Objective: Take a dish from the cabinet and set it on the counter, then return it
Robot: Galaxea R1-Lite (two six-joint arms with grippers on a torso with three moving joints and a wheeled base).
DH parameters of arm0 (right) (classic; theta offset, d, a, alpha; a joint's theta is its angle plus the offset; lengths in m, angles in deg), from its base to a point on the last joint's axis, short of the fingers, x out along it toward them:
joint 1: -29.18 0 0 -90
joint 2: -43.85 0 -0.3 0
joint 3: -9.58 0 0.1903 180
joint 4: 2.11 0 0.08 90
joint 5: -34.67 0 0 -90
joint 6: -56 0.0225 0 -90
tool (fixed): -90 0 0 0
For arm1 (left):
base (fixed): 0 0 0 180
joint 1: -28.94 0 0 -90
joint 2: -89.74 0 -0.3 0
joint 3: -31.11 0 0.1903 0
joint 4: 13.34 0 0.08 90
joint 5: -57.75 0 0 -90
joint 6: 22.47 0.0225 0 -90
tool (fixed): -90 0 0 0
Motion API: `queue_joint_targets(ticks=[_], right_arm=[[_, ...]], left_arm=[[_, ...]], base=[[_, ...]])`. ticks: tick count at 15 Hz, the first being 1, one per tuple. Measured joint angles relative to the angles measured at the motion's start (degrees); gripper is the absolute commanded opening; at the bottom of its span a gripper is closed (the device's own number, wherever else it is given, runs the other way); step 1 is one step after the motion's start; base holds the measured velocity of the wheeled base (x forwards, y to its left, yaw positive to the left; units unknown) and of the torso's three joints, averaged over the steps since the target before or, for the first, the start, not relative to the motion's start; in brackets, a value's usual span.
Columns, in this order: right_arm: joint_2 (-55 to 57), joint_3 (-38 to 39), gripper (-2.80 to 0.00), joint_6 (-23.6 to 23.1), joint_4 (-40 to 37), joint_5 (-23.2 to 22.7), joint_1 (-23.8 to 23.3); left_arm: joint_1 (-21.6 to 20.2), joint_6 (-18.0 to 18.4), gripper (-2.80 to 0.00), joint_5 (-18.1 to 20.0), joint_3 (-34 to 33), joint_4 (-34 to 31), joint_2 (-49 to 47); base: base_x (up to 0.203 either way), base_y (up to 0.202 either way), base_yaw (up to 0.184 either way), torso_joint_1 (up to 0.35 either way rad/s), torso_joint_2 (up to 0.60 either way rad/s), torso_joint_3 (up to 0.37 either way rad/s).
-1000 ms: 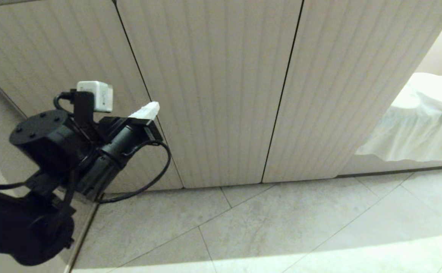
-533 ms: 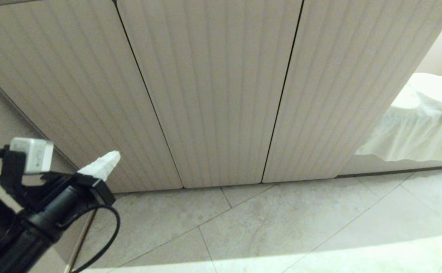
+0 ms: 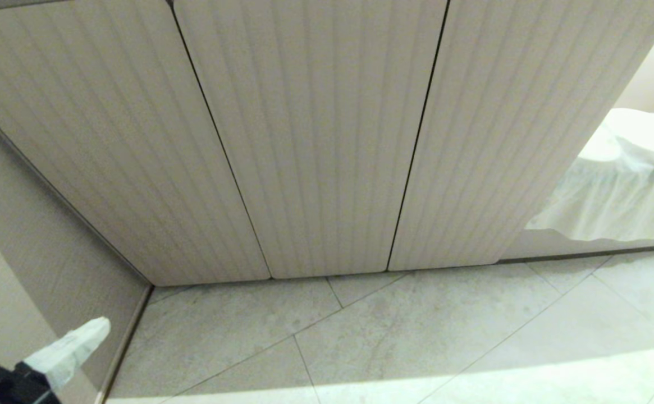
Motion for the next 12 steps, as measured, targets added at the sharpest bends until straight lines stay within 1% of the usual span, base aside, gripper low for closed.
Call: queue_joint_targets(ticks=[2, 3, 4, 5, 6, 7, 8, 9, 12], right_arm=[[0.00, 0.00, -2.80, -0.02, 0.00, 0.02, 0.00], [0.00, 0.00, -2.80, -0.02, 0.00, 0.02, 0.00], [0.00, 0.00, -2.80, -0.05, 0.00, 0.01, 0.00], [0.00, 0.00, -2.80, 0.00, 0.00, 0.02, 0.00], [0.00, 0.00, -2.80, -0.02, 0.00, 0.02, 0.00], [0.00, 0.00, -2.80, -0.05, 0.00, 0.03, 0.00], [0.00, 0.00, -2.80, -0.02, 0.00, 0.02, 0.00], [0.00, 0.00, -2.80, -0.02, 0.00, 0.02, 0.00], [0.00, 0.00, -2.80, -0.03, -0.01, 0.00, 0.00]], left_arm=[[-4.64, 0.54, -2.80, 3.85, 0.03, -12.47, 12.32], [-6.55, 0.71, -2.80, 5.11, 0.32, -18.63, 17.84], [-8.23, 0.80, -2.80, 5.11, 0.64, -25.01, 23.39], [-9.38, 0.85, -2.80, 3.69, 0.84, -30.31, 28.30], [-10.16, 0.85, -2.80, 1.45, 0.87, -34.40, 32.78], [-10.73, 0.82, -2.80, -0.87, 0.75, -37.20, 37.03], [-11.13, 0.93, -2.80, -2.73, 0.40, -38.37, 40.34], [-11.41, 1.14, -2.80, -3.66, 0.16, -38.59, 42.46], [-11.62, 1.35, -2.80, -3.82, -0.10, -38.70, 45.70]], base=[[0.000, 0.000, 0.000, 0.000, 0.00, 0.000], [0.000, 0.000, 0.000, 0.000, 0.00, 0.000], [0.000, 0.000, 0.000, 0.000, 0.00, 0.000], [0.000, 0.000, 0.000, 0.000, 0.00, 0.000], [0.000, 0.000, 0.000, 0.000, 0.00, 0.000], [0.000, 0.000, 0.000, 0.000, 0.00, 0.000], [0.000, 0.000, 0.000, 0.000, 0.00, 0.000], [0.000, 0.000, 0.000, 0.000, 0.00, 0.000], [0.000, 0.000, 0.000, 0.000, 0.00, 0.000]])
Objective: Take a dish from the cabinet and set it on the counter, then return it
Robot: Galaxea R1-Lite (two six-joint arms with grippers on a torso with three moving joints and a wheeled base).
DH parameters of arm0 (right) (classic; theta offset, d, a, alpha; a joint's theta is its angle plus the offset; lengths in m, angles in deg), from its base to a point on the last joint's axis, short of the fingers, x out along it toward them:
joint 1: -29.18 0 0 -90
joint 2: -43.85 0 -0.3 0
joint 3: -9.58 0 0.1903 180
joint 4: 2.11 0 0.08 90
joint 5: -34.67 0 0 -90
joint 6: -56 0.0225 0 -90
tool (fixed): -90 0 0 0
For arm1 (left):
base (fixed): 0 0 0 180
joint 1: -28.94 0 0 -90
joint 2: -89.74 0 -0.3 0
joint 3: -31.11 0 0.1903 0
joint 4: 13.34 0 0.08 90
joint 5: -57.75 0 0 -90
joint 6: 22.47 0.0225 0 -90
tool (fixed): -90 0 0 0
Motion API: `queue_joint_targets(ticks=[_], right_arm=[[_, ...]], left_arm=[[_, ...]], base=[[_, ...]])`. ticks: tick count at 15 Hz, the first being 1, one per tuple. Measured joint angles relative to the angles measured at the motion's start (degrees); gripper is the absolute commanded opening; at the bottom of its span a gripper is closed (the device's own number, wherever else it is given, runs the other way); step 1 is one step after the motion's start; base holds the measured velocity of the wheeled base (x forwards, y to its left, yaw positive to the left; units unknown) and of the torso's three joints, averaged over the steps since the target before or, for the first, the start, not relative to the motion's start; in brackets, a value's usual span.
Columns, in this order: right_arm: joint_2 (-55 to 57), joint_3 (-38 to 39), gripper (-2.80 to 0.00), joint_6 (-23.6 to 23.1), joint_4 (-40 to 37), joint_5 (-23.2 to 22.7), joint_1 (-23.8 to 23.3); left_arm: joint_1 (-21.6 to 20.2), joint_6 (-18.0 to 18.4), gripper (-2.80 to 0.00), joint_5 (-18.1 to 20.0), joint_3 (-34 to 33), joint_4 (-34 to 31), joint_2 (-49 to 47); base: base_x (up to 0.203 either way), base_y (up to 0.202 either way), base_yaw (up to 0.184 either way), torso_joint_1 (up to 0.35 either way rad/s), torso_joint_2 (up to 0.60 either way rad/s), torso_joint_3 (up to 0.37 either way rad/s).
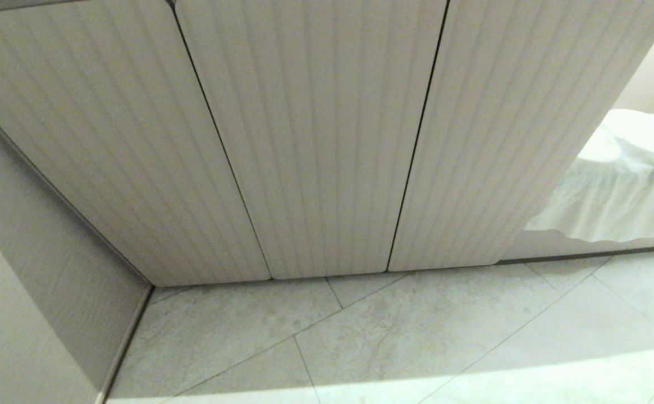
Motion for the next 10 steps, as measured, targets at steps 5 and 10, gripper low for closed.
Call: queue_joint_targets(ticks=[5, 10], right_arm=[[0.00, 0.00, -2.80, 0.03, 0.01, 0.04, 0.01], [0.00, 0.00, -2.80, 0.01, 0.01, 0.02, 0.01]], left_arm=[[-0.02, 8.91, -2.80, 3.60, -0.01, -0.52, 1.01], [0.00, 3.76, -2.80, 2.63, -0.01, -0.89, 1.04]], base=[[0.000, 0.000, 0.000, 0.000, 0.00, 0.000], [0.000, 0.000, 0.000, 0.000, 0.00, 0.000]])
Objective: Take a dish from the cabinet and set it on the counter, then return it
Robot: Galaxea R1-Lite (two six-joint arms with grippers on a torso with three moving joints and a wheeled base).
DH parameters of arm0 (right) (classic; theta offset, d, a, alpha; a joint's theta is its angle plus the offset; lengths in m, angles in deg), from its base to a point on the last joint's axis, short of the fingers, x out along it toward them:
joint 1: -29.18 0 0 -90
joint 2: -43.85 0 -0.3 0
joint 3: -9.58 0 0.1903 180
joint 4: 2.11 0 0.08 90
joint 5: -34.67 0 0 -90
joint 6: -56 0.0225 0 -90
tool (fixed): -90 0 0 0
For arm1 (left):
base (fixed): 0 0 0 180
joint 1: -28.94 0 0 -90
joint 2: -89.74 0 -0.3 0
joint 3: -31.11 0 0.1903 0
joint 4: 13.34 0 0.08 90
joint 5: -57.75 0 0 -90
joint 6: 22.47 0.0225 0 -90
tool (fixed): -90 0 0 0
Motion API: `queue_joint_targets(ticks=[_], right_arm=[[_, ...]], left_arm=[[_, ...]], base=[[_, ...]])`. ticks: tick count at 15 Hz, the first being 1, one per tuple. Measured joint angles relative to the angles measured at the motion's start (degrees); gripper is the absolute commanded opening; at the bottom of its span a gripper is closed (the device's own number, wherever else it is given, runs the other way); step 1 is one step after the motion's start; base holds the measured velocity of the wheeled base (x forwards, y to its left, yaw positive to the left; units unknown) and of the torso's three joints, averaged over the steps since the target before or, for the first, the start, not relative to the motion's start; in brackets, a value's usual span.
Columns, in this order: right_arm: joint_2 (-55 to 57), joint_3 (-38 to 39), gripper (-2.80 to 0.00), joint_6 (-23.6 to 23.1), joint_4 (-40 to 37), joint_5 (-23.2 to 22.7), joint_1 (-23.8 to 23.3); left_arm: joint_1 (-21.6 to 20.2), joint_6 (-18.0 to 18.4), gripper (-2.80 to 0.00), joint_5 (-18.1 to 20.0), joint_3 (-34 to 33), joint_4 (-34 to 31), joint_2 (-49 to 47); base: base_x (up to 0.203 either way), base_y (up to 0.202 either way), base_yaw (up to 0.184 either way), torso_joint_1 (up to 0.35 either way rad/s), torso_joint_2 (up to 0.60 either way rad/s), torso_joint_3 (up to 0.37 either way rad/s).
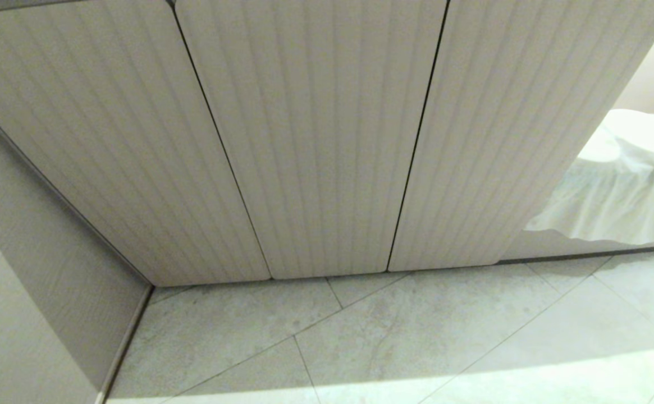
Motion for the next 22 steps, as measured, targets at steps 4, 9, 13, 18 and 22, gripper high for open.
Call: queue_joint_targets(ticks=[4, 9, 13, 18, 22], right_arm=[[0.00, 0.00, -2.80, 0.00, 0.00, -0.02, -0.01], [0.00, 0.00, -2.80, 0.00, -0.01, 0.01, -0.01], [0.00, 0.00, -2.80, -0.06, 0.00, 0.00, -0.01], [0.00, 0.00, -2.80, -0.09, -0.02, 0.01, -0.01], [0.00, 0.00, -2.80, -0.17, -0.02, 0.07, 0.00]], left_arm=[[0.02, -0.17, -2.80, -0.06, -0.05, -0.02, 0.00], [0.00, -0.22, -2.80, -0.02, -0.07, -0.05, 0.00], [0.02, -0.24, -2.80, -0.05, -0.05, -0.02, 0.00], [0.00, -0.22, -2.80, -0.05, -0.02, -0.02, 0.00], [0.00, -0.22, -2.80, -0.04, 0.00, -0.02, 0.00]], base=[[0.000, 0.000, 0.000, 0.000, 0.00, 0.000], [0.000, 0.000, 0.000, 0.000, 0.00, 0.000], [0.000, 0.000, 0.000, 0.000, 0.00, 0.000], [0.000, 0.000, 0.000, 0.000, 0.00, 0.000], [0.000, 0.000, 0.000, 0.000, 0.00, 0.000]])
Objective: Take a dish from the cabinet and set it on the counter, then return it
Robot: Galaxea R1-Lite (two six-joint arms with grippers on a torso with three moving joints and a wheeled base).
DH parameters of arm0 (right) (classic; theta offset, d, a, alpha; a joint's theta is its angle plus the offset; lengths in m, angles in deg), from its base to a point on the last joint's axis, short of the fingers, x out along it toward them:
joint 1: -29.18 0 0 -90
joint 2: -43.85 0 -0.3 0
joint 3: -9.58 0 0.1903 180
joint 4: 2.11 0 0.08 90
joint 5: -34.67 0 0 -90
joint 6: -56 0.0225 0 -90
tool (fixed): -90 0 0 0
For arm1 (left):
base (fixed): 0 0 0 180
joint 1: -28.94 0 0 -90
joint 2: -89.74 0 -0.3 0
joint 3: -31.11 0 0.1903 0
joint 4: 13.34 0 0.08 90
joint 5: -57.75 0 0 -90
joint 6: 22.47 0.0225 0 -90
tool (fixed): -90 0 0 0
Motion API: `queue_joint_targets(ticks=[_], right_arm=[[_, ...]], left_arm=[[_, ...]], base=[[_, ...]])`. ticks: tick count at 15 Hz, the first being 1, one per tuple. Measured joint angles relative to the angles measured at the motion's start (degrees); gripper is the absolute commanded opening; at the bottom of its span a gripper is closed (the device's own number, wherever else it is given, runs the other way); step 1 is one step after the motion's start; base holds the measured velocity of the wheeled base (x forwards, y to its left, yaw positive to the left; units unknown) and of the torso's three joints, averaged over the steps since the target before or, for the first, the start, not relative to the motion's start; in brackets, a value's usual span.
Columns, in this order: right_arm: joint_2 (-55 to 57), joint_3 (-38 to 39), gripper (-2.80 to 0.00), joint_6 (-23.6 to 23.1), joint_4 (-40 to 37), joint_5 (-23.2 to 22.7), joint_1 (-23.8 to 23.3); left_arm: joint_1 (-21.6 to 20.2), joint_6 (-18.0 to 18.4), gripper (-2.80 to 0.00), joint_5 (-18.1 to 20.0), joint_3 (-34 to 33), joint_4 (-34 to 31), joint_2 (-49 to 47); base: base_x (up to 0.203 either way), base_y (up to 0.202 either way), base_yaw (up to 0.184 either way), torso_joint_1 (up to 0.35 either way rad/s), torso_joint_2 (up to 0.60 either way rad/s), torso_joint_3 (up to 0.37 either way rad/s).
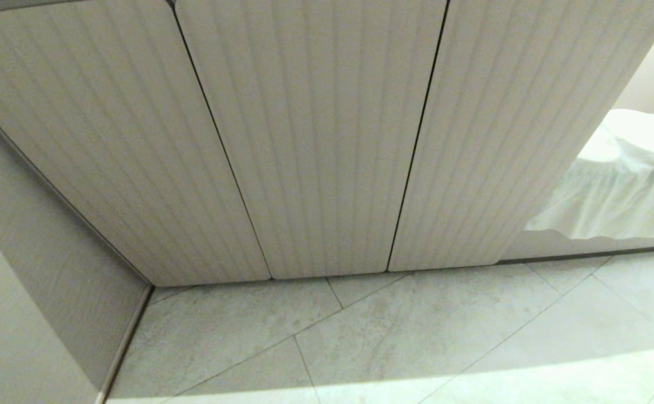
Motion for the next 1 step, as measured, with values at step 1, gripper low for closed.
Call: queue_joint_targets(ticks=[1], right_arm=[[0.00, 0.00, -2.80, 0.00, 0.00, 0.00, -0.01]], left_arm=[[0.00, -0.04, -2.80, 0.02, 0.00, -0.02, 0.00]], base=[[0.000, 0.000, 0.000, 0.000, 0.00, 0.000]])
